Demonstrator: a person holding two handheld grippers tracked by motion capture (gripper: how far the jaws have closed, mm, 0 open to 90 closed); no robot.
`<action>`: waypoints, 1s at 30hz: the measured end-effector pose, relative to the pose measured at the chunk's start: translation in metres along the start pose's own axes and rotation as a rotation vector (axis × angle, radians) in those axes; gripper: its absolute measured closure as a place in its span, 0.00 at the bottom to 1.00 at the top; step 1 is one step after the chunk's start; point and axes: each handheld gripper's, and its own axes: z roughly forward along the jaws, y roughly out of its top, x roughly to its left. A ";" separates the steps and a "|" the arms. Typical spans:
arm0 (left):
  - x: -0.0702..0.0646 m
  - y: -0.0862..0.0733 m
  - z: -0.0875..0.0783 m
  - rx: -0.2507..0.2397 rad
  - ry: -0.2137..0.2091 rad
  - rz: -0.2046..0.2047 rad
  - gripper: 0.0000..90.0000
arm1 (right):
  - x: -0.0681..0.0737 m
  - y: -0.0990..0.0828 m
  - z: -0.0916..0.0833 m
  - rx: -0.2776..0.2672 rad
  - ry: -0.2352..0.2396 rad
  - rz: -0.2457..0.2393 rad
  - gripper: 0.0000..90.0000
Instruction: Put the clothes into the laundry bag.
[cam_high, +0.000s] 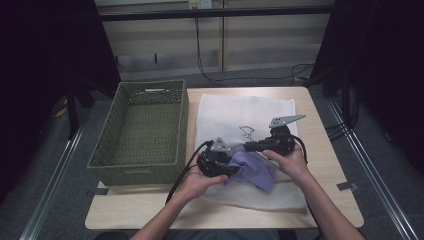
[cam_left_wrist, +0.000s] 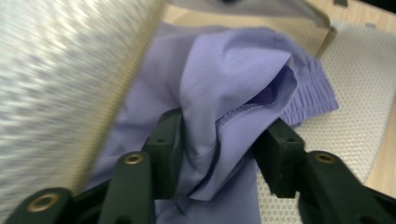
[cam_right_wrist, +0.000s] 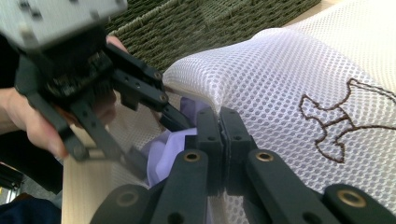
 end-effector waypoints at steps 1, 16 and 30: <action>0.000 -0.001 0.003 0.006 -0.001 -0.002 0.55 | 0.000 0.000 0.000 0.001 -0.001 -0.003 0.99; -0.005 -0.012 0.019 0.123 0.012 0.080 0.40 | 0.000 -0.002 0.003 0.022 -0.004 -0.001 0.99; 0.000 -0.016 0.021 0.151 0.103 0.060 0.85 | 0.001 -0.002 0.002 0.024 0.001 -0.009 0.99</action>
